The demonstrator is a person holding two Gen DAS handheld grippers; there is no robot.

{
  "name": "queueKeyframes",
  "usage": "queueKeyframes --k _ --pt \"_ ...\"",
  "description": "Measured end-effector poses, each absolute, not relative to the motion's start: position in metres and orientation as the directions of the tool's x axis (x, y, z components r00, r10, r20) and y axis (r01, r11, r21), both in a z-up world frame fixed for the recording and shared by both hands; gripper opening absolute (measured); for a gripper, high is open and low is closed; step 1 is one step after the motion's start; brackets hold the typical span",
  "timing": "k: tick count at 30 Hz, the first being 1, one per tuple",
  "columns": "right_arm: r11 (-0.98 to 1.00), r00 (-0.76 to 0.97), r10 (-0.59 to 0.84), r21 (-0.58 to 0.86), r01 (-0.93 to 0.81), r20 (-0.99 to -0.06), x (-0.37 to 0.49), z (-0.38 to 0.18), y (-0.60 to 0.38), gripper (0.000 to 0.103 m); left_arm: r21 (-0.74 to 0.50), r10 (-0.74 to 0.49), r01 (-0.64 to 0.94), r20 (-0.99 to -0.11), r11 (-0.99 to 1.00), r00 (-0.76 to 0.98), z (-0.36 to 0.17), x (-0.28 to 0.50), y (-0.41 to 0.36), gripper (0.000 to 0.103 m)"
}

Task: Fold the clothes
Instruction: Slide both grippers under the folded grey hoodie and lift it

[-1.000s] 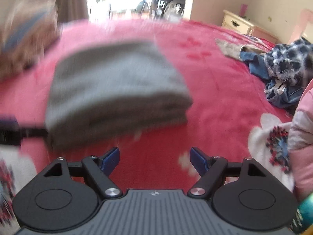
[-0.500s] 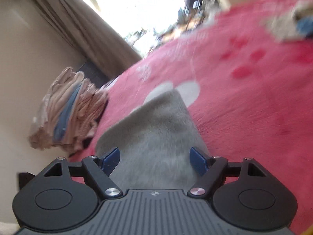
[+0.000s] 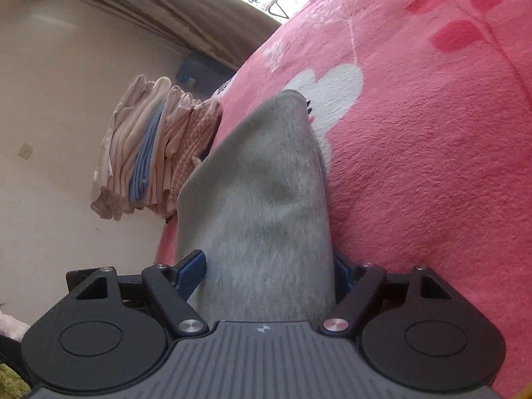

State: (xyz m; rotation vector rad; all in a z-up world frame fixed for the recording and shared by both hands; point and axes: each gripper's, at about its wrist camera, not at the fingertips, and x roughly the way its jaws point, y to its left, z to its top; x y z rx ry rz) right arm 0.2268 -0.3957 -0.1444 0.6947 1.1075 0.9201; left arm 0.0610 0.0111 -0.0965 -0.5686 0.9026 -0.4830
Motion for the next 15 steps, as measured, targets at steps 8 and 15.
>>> queueKeyframes --k 8,15 --pt "0.371 -0.008 0.921 0.886 -0.277 -0.389 0.277 -0.151 -0.367 0.080 -0.608 -0.610 0.212 -0.580 0.765 0.540 -0.101 0.077 -0.005 0.103" --pt "0.349 -0.166 0.900 0.895 -0.280 -0.403 0.290 -0.152 -0.351 0.065 -0.649 -0.656 0.227 -0.553 0.726 0.514 -0.099 0.067 0.001 0.098"
